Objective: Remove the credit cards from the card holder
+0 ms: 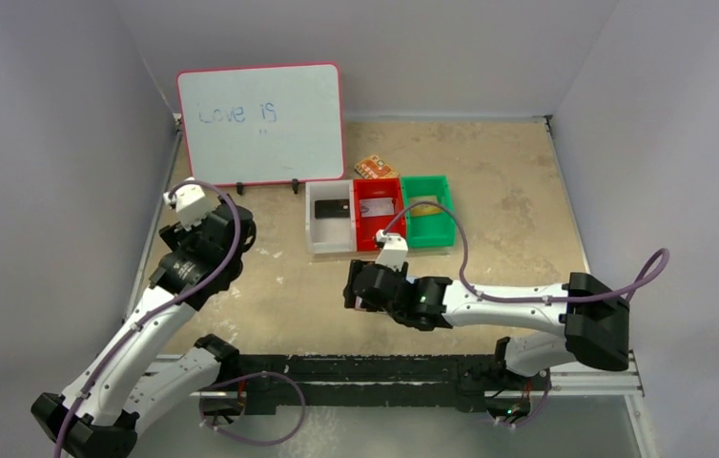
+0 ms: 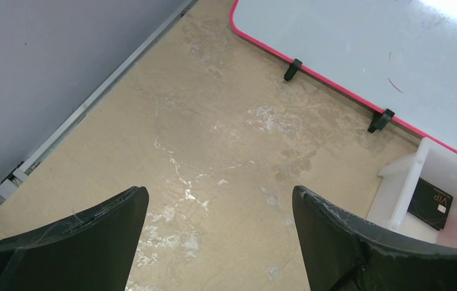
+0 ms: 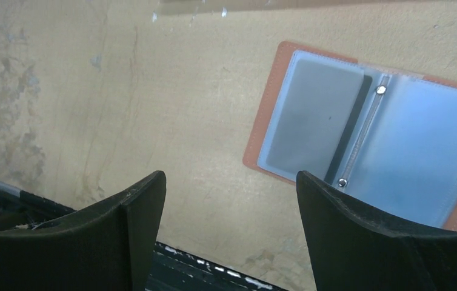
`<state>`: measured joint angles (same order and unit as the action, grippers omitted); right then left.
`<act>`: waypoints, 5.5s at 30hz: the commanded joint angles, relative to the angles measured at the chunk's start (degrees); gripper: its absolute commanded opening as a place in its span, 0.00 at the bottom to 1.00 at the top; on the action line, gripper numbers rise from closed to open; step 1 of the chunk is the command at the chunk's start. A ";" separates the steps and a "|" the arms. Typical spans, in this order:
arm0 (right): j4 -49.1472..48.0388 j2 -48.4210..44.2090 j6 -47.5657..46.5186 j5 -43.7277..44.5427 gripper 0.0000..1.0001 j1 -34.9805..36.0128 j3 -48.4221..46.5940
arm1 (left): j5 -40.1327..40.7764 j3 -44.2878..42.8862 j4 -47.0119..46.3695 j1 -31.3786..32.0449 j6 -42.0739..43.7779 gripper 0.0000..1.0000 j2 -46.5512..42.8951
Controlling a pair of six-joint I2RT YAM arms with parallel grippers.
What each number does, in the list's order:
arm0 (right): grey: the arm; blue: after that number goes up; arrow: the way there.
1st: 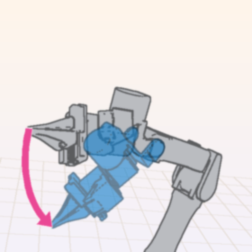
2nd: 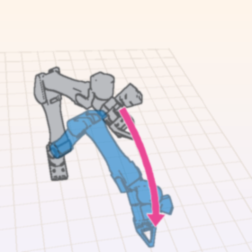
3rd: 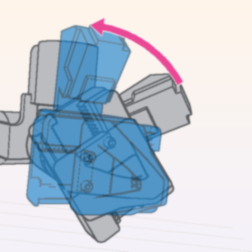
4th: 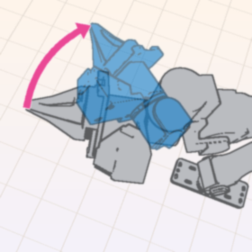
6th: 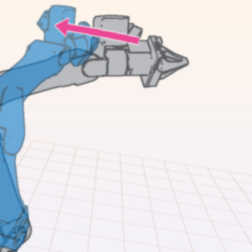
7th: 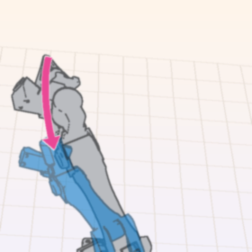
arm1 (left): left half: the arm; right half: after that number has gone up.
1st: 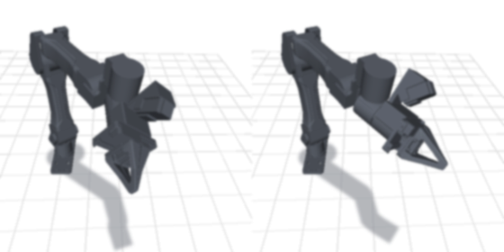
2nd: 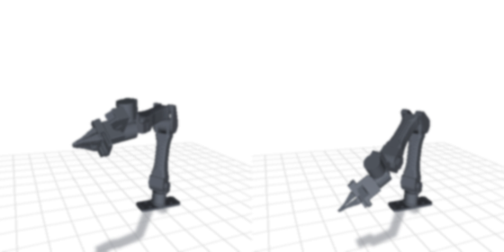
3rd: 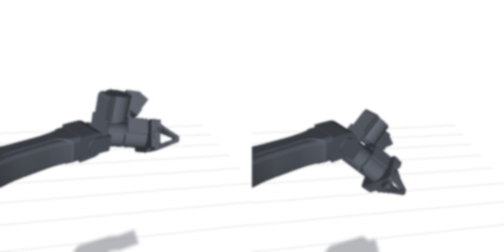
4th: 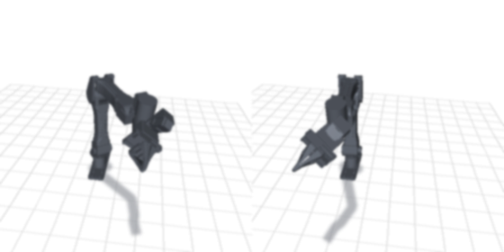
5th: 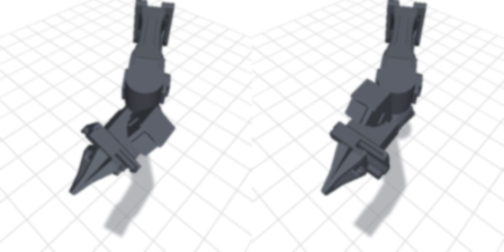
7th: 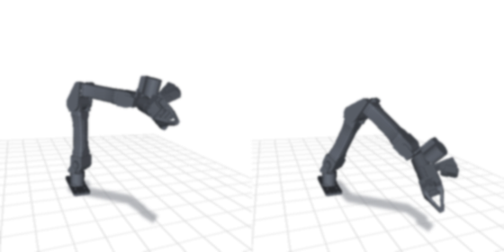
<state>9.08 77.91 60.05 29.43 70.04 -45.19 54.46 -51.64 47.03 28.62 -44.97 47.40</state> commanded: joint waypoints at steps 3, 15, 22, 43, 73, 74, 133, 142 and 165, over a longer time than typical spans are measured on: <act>12.57 2.16 9.47 11.74 0.78 0.62 -5.11 | -1.35 -0.29 -2.06 -0.32 2.28 0.88 1.13; 10.71 7.92 9.71 7.59 0.69 0.54 -4.78 | -1.46 -0.05 -1.95 -0.23 2.02 0.86 2.05; 12.95 11.47 10.38 10.22 0.65 0.35 -6.41 | -1.70 -0.08 -1.90 -0.23 2.10 0.85 2.57; 9.61 18.55 6.59 6.52 0.60 -2.23 -6.55 | -1.90 -0.16 -1.92 -0.24 2.18 0.84 3.19; -18.60 3.48 2.69 -8.44 0.00 -12.88 14.21 | -13.45 0.97 -7.61 -0.23 5.56 0.83 4.69; -19.85 2.92 2.78 -9.27 0.00 -13.25 15.21 | -19.34 1.86 -9.91 -0.23 6.07 0.82 4.27; -46.44 6.55 12.47 -22.65 0.00 -22.23 33.94 | -42.93 4.56 -56.60 29.24 -4.83 0.68 46.96; -45.59 6.25 12.20 -22.67 0.00 -22.49 33.68 | -42.28 5.16 -55.64 29.46 -4.50 0.68 44.02; -28.89 -11.62 6.61 -20.21 0.51 -22.67 31.58 | -42.51 8.21 -54.13 29.72 -7.76 0.23 46.47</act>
<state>-28.69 68.75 67.85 6.00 47.59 -12.40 11.03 -43.48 -7.55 57.80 -51.96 93.80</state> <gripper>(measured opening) 0.499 0.250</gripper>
